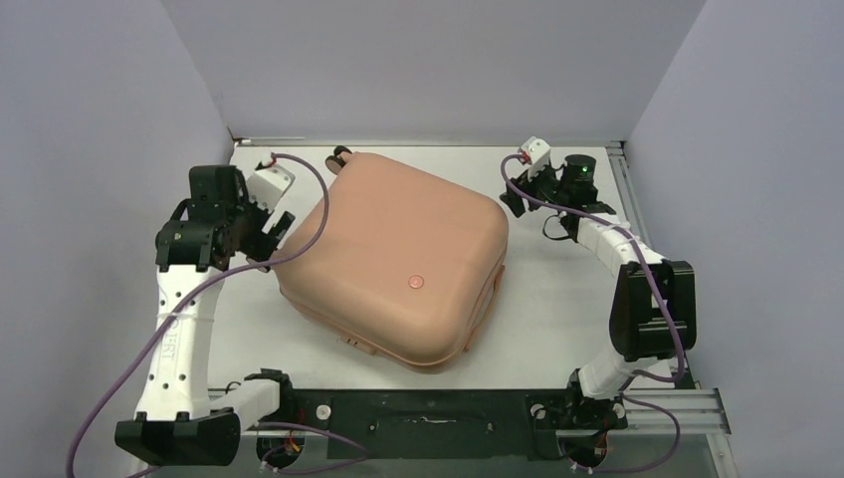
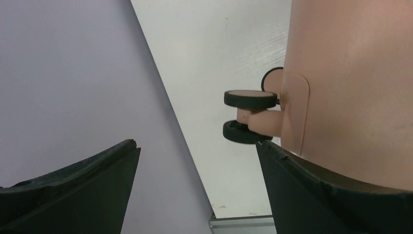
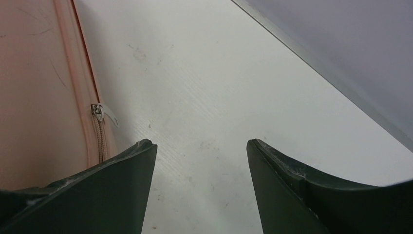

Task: Pack the luggage
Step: Zip the luggage at the center of the board.

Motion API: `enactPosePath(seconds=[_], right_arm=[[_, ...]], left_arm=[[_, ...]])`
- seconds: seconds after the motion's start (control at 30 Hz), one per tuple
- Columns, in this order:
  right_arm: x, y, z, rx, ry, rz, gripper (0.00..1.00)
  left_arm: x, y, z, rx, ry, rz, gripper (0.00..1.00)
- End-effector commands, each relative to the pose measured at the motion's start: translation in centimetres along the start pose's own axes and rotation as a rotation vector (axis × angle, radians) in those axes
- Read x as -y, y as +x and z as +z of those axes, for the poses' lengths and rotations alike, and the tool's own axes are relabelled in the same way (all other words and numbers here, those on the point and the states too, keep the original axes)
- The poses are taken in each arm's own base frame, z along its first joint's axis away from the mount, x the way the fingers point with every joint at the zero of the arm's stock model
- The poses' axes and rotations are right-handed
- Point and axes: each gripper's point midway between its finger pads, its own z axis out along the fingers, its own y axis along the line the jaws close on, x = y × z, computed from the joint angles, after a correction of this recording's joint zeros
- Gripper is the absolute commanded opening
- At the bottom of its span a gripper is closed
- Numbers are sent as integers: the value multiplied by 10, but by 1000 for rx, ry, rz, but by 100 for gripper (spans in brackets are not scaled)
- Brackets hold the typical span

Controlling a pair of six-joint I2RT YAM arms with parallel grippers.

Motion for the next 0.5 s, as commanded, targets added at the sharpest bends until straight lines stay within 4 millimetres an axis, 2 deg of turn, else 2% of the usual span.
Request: enactPosePath(seconds=[0.0,0.07,0.13,0.23,0.33,0.47], right_arm=[[2,-8,4,-10,14,-9,69],[0,-6,4,-10,9,-6,69],[-2,-6,5,-7,4,-3,70],[-6,-7,7,-1,-10,6,70],[-12,-10,7,12,-39,7,70],[-30,-14,5,27,-132,-8,70]], left_arm=[[10,19,-29,1,48,91,96],[18,32,-31,-29,79,126,96],[23,43,-23,-61,89,146,96],[18,59,-7,-113,66,132,96],[12,63,14,-134,14,133,96],[-9,64,48,-154,-119,130,96]])
